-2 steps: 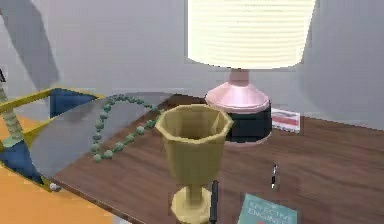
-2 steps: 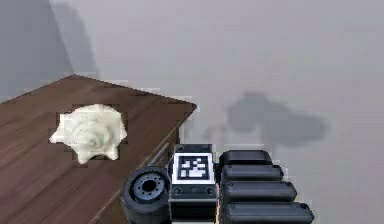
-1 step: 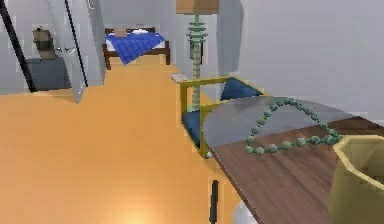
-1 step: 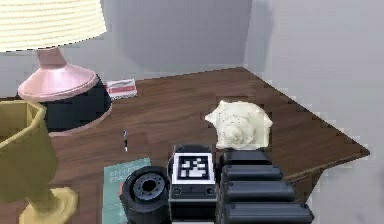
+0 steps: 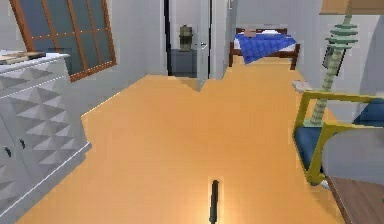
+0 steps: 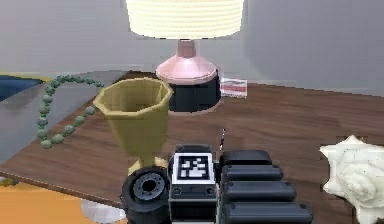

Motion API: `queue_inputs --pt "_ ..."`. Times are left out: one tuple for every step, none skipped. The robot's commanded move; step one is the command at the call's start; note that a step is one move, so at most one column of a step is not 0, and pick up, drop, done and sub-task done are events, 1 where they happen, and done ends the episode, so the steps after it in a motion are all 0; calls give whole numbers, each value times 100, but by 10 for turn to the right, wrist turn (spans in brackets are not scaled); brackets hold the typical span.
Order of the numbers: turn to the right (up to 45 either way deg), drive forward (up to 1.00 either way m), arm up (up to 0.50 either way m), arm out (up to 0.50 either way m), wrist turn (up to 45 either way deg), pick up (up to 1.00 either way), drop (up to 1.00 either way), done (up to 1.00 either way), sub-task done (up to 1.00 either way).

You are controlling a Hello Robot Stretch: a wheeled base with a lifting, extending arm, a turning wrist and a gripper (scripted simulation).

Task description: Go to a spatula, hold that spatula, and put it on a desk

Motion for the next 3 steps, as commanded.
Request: queue_inputs --pt "0 0 0 42 0 0 0 0 0" --pt "0 0 0 0 450 0 0 0 0" --pt "0 0 0 0 450 0 0 0 0"
